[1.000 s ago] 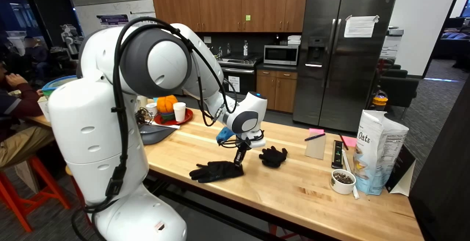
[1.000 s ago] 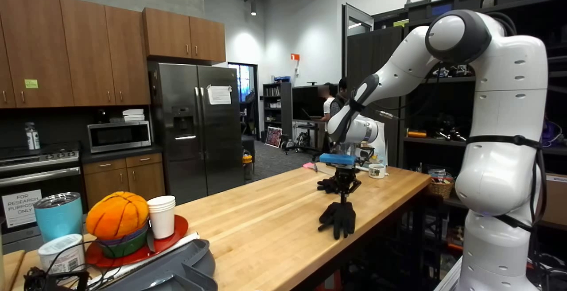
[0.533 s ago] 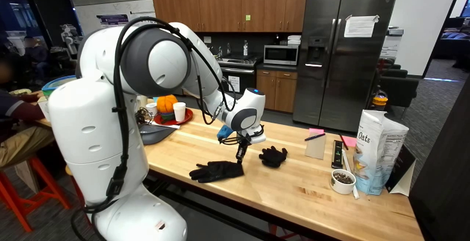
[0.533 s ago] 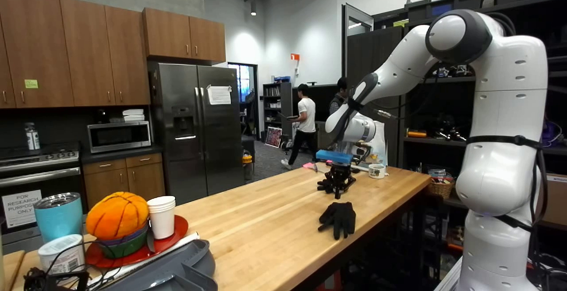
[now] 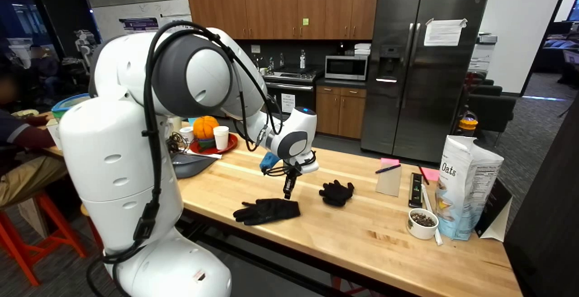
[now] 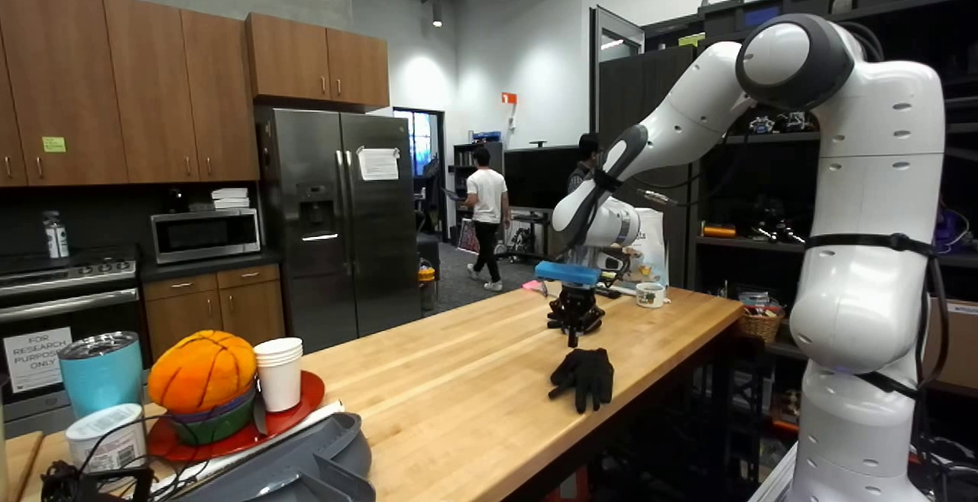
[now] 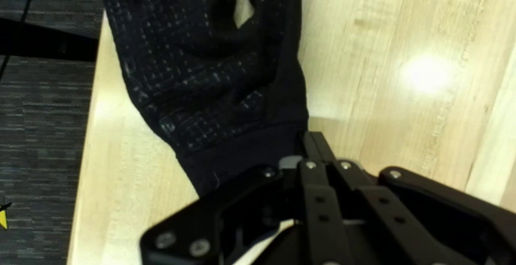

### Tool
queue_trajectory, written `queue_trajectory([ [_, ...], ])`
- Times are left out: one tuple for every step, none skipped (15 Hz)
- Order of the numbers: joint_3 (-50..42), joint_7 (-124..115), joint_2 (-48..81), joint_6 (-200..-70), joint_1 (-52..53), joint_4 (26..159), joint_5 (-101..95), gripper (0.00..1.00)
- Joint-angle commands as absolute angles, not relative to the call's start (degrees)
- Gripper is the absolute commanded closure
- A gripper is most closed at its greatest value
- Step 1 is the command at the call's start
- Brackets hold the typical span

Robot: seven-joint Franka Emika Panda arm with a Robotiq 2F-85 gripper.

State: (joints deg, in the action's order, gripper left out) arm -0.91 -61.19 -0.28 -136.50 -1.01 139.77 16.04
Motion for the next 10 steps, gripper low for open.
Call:
queue_trajectory([
  [-0.35, -60.48, -0.1, -135.82, -0.37, 139.39, 16.9, 1.0],
  [-0.25, -60.4, 0.2, -135.07, -0.24, 139.07, 17.33, 1.0],
  [-0.12, -60.31, 0.4, -134.45, -0.14, 138.87, 17.75, 1.0],
  [-0.05, -60.22, 0.63, -133.59, -0.09, 138.61, 18.29, 1.0],
  [-0.05, -60.46, 0.81, -132.95, -0.09, 138.43, 18.61, 1.0],
  [-0.07, -60.46, 1.04, -132.1, -0.08, 138.16, 19.09, 1.0],
  [-0.14, -60.45, 1.22, -131.41, -0.15, 137.94, 19.28, 1.0],
  [-0.17, -60.52, 1.43, -130.81, -0.17, 137.73, 19.5, 1.0],
  [-0.23, -60.55, 1.65, -130.23, -0.22, 137.49, 19.64, 1.0],
  [-0.24, -60.65, 1.92, -129.66, -0.23, 137.2, 19.65, 1.0],
])
